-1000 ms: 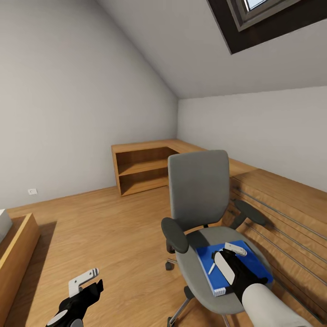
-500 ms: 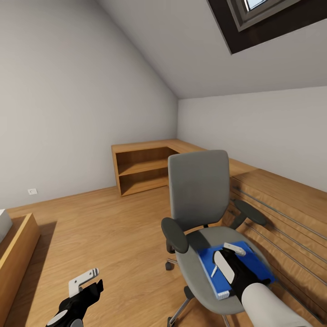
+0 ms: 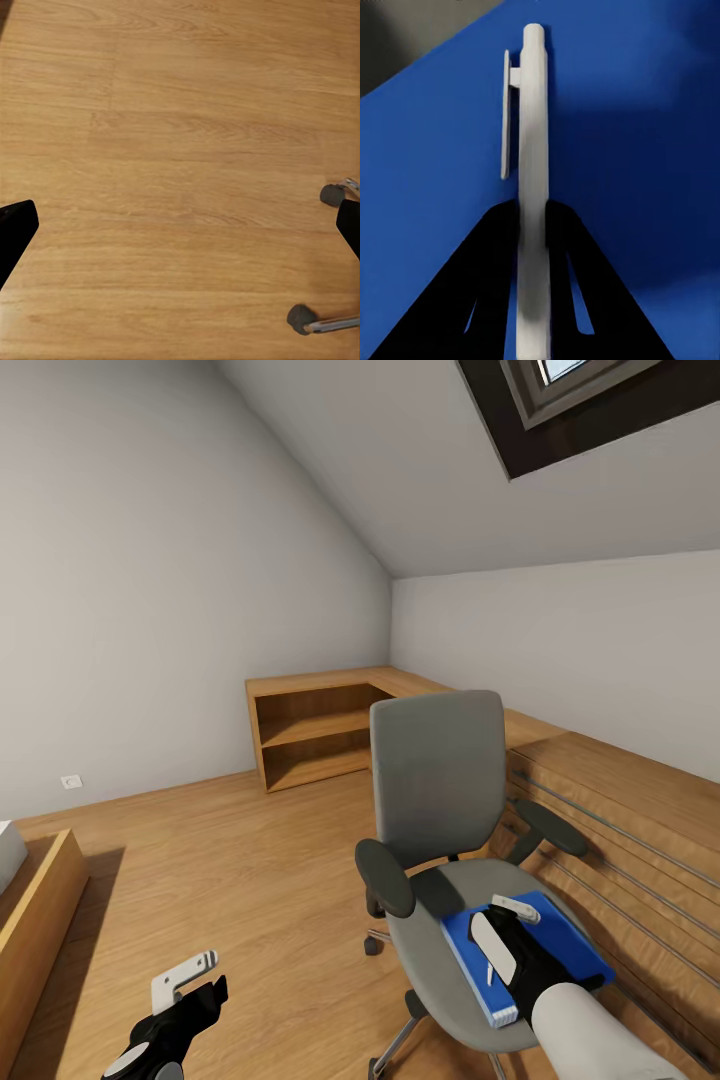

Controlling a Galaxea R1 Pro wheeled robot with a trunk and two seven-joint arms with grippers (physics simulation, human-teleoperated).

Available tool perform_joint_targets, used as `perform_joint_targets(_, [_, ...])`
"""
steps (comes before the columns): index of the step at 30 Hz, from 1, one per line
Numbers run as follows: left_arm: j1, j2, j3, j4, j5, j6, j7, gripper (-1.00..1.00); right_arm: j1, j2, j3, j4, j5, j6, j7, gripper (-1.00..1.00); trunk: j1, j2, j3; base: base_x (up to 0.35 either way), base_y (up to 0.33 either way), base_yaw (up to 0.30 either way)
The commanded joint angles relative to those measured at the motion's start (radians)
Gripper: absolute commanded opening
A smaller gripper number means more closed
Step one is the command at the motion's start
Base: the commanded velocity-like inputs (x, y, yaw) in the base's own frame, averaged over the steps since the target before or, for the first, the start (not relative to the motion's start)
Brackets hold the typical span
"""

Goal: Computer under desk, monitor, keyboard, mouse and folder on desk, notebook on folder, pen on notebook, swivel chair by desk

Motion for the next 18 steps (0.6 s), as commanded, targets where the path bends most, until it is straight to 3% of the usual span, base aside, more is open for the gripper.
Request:
perform_joint_targets(1, [0.0,0.0,0.001,-0.002,0.01,0.002,0.006,1.0,0.0,-0.001,0.004,0.015,-0.015,0.004,-0.008,-1.0,0.0,0.0,-0.001,0.0,0.0,0.0])
perform_joint_targets(12, [0.0,0.0,0.0,-0.002,0.011,0.002,0.003,1.0,0.0,-0.002,0.004,0.015,-0.014,0.004,-0.009,-1.0,0.0,0.0,-0.001,0.0,0.0,0.0])
perform_joint_targets(18, [0.0,0.0,-0.002,-0.002,0.011,0.002,-0.001,1.0,0.0,-0.002,0.004,0.014,-0.014,0.004,-0.009,-1.0,-0.023,0.042,0.018,0.0,0.0,0.0])
